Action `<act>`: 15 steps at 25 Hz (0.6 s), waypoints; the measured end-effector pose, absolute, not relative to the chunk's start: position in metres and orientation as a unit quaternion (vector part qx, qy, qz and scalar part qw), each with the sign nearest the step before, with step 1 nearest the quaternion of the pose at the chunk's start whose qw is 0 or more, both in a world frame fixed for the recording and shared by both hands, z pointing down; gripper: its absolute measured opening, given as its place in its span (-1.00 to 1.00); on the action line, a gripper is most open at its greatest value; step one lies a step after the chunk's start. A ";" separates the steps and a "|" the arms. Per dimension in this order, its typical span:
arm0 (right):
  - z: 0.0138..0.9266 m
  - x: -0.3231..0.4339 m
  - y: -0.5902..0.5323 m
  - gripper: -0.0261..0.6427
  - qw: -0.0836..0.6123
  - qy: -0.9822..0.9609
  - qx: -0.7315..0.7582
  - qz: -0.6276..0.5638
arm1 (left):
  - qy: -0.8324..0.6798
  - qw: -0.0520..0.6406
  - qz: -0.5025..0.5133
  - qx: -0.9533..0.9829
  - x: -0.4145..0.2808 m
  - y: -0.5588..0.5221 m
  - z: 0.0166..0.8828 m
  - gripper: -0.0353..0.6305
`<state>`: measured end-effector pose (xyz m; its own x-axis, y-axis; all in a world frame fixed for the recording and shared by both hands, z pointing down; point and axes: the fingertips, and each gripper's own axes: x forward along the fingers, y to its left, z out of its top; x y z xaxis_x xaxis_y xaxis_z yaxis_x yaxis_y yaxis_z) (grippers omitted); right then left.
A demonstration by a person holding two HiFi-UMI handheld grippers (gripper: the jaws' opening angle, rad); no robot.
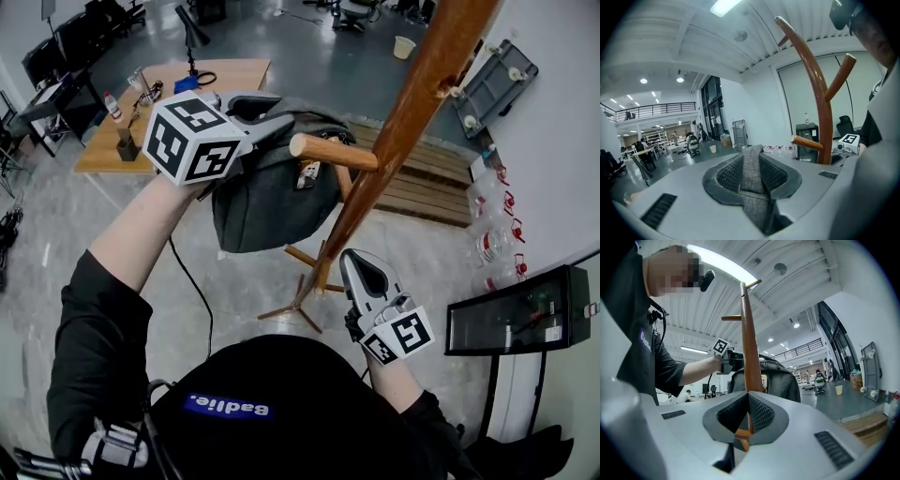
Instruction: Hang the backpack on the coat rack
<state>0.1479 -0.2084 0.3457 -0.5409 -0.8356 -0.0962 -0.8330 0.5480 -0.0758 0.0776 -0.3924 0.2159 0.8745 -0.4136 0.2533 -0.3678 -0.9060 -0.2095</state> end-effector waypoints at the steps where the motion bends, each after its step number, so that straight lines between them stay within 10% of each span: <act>1: 0.343 0.147 -0.208 -0.93 0.062 0.878 -0.475 -0.008 | 0.198 0.083 -0.149 -0.965 0.081 -0.390 0.213 -0.57; 15: 0.314 0.137 -0.203 -0.93 0.077 0.883 -0.463 0.023 | 0.161 0.186 -0.177 -0.953 0.108 -0.346 0.189 -0.57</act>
